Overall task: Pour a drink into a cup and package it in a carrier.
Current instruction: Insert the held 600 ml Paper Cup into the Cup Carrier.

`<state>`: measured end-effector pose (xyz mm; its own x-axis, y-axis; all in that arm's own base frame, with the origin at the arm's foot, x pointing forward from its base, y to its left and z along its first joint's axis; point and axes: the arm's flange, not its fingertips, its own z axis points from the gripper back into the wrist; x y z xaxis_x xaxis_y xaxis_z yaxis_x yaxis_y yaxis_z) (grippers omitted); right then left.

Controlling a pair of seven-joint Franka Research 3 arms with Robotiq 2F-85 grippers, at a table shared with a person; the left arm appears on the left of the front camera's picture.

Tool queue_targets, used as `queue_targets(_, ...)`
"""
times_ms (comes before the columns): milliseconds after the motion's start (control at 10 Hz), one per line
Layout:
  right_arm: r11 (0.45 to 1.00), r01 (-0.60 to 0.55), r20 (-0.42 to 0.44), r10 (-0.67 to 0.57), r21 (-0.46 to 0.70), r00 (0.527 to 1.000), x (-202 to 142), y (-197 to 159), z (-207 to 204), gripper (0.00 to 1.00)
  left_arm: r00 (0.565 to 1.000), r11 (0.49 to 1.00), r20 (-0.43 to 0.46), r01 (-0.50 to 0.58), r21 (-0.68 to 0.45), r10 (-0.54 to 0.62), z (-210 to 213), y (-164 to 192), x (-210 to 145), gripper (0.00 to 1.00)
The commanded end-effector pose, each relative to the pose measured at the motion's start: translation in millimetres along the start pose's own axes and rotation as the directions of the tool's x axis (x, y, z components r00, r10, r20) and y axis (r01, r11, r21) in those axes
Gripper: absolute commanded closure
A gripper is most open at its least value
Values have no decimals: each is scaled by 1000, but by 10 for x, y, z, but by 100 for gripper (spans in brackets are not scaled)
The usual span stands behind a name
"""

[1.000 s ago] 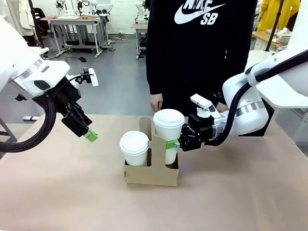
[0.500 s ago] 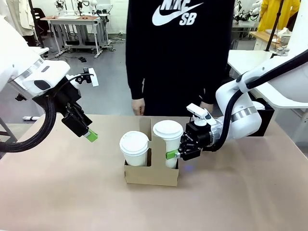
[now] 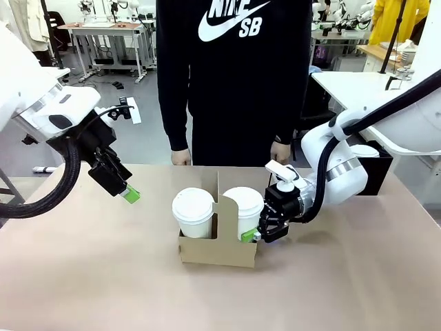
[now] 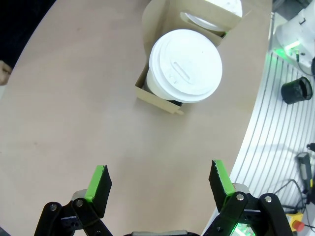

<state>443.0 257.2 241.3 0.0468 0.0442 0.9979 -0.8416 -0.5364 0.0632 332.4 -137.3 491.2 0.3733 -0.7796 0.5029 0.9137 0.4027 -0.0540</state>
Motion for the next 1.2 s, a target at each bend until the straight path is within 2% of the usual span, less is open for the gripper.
queue_targets(0,997,-77,-11,77,28,997,73,57,57,0,1000,1000,19,-4,-8,4,-11,8,9,0)
queue_targets(300,991,-131,-62,130,-11,990,208,155,142,0,1000,1000,19,-4,-8,4,-11,8,9,0)
queue_targets(500,985,-172,-139,167,-25,976,329,251,254,0,1000,1000,19,-4,-8,4,-11,8,9,0)
queue_targets(700,981,-175,-240,150,-83,959,442,332,407,0,1000,1000,19,-4,-8,4,-11,8,9,0)
queue_targets(900,965,-176,-343,101,-195,934,574,396,575,0,1000,1000,19,-4,-8,4,-11,8,9,0)
queue_targets(1000,936,-166,-388,34,-311,921,672,496,687,0,1000,1000,19,-4,-8,4,-11,8,9,0)
queue_targets(1100,881,-154,-422,-56,-446,905,801,642,824,0,1000,1000,19,-4,-8,4,-11,8,9,0)
